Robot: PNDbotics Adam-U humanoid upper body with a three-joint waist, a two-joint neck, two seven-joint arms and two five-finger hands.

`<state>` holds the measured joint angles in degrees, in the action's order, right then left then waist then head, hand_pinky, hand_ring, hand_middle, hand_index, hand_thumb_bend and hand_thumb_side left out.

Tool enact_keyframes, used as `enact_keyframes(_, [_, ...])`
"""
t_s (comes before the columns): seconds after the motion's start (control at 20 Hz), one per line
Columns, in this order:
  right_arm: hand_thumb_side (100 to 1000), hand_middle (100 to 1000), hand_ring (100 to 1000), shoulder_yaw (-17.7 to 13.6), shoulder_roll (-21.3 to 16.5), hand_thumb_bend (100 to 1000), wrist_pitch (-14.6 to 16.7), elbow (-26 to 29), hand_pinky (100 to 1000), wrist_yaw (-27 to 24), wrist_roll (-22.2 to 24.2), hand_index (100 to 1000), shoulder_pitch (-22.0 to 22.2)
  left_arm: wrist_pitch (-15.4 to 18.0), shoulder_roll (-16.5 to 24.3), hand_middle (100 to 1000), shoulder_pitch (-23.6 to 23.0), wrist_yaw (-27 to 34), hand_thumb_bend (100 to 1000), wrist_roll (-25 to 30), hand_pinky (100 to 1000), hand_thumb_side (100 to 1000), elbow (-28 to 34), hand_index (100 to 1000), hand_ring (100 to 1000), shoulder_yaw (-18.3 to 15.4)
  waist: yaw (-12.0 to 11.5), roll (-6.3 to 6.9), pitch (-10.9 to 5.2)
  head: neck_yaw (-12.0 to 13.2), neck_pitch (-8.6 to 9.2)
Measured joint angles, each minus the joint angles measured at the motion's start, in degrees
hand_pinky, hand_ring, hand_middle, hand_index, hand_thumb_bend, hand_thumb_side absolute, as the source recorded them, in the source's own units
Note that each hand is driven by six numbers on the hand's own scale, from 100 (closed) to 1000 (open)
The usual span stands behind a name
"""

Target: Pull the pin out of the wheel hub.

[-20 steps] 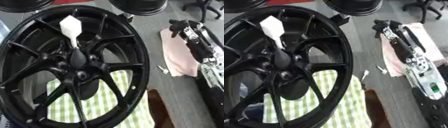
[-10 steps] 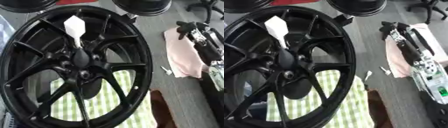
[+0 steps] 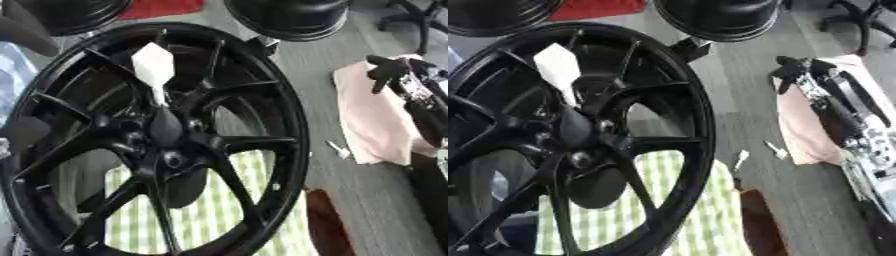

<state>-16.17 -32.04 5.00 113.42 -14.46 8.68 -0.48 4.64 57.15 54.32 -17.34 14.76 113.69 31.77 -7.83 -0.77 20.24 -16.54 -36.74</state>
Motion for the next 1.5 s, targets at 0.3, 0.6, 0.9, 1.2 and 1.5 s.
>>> enact_keyframes(0.3, [685,415,959,0.31,-0.48,100,0.16,0.00,919,0.00,0.46,626,-0.43,-2.02,-2.85,714,4.00,-0.81,317,5.52,809,615,-3.73,805,745,4.48,0.84,-0.02,0.40,0.26,1.15])
enact_keyframes(0.6, [686,415,959,0.68,-0.81,100,0.74,0.00,919,-0.07,1.03,626,-1.16,-3.49,-6.88,706,8.64,0.20,324,11.15,808,598,-6.86,802,737,4.79,1.70,-0.17,1.11,0.44,1.64])
enact_keyframes(0.9, [692,415,960,0.72,-0.84,100,0.64,0.00,920,-0.02,1.31,625,-1.60,-7.20,-9.75,704,11.02,0.37,326,16.59,809,613,-8.23,802,735,2.09,2.16,-0.02,2.41,0.62,1.78])
enact_keyframes(1.2, [697,414,961,1.04,-0.83,100,0.54,0.00,920,0.58,1.80,625,-2.08,-11.39,-11.69,714,12.53,0.04,340,22.17,837,662,-9.58,824,741,-1.00,2.82,0.14,3.65,1.17,2.32])
enact_keyframes(1.5, [701,413,961,1.07,-0.43,100,0.14,0.00,920,1.46,1.85,624,-2.05,-16.84,-13.03,743,13.44,-0.10,395,26.14,869,688,-12.44,851,768,-3.54,2.49,0.17,4.23,1.31,2.23])
